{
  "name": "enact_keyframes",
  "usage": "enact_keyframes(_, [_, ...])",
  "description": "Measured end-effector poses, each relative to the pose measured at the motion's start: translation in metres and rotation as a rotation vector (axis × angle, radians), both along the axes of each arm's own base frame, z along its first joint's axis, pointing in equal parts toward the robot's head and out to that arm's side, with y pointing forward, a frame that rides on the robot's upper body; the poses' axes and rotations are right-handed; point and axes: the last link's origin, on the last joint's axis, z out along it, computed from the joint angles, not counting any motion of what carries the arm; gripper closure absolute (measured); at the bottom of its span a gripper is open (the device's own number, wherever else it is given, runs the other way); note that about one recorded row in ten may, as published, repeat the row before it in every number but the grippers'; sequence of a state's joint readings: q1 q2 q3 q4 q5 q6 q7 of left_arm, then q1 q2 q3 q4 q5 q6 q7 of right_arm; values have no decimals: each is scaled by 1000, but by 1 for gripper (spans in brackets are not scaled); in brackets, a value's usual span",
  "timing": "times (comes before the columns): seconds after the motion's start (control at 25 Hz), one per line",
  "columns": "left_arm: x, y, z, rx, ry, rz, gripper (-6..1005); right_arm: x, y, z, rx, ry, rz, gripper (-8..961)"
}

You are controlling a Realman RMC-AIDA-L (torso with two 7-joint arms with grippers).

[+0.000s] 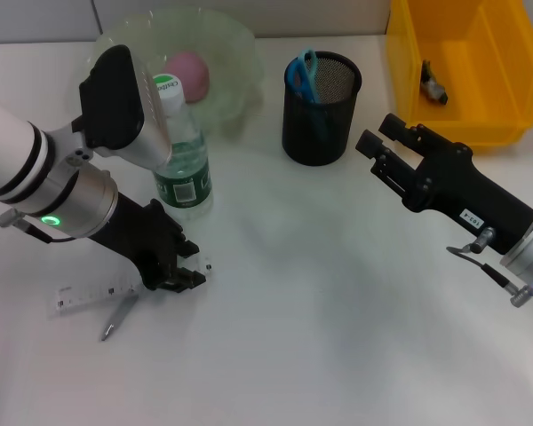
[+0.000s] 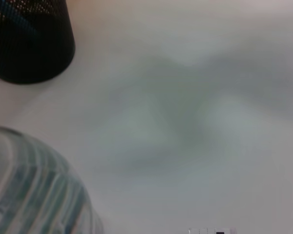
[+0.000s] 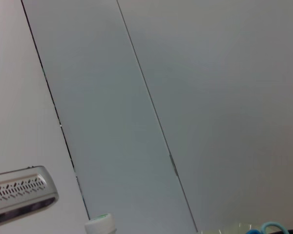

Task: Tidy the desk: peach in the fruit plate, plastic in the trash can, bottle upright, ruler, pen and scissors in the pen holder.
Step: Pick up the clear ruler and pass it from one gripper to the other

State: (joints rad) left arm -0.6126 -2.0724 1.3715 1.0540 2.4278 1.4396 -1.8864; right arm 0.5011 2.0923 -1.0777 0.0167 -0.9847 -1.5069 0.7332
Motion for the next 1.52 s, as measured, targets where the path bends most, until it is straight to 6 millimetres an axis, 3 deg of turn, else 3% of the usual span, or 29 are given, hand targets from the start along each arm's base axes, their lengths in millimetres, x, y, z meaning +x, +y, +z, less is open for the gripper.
enact_keyframes(0.52, [24,-1,26,55,-58,-54,603,5,2,5,39,23,-41,469])
enact_keyframes(0.56, [35,-2,38,85,-102,-87,603,5,1,6,42,25,-44,468])
enact_keyframes(0.72, [49,-5,52,122,-169,-127,604,9,-1,7,51,32,-64,468])
enact_keyframes(1.16, [81,-11,70,156,-508,-149,602,18,-10,8,53,29,-91,468])
enact_keyframes(1.36, [82,-18,76,146,-746,-151,601,17,-14,11,36,35,-55,469])
enact_keyframes(1.44, [82,-18,76,146,-746,-151,601,16,-17,12,18,42,-35,469])
enact_keyframes(1.48, [73,-20,83,171,-873,-127,601,15,-19,12,8,43,-26,469])
enact_keyframes(1.52, [73,-20,83,171,-873,-127,600,16,-20,13,-1,43,-17,469])
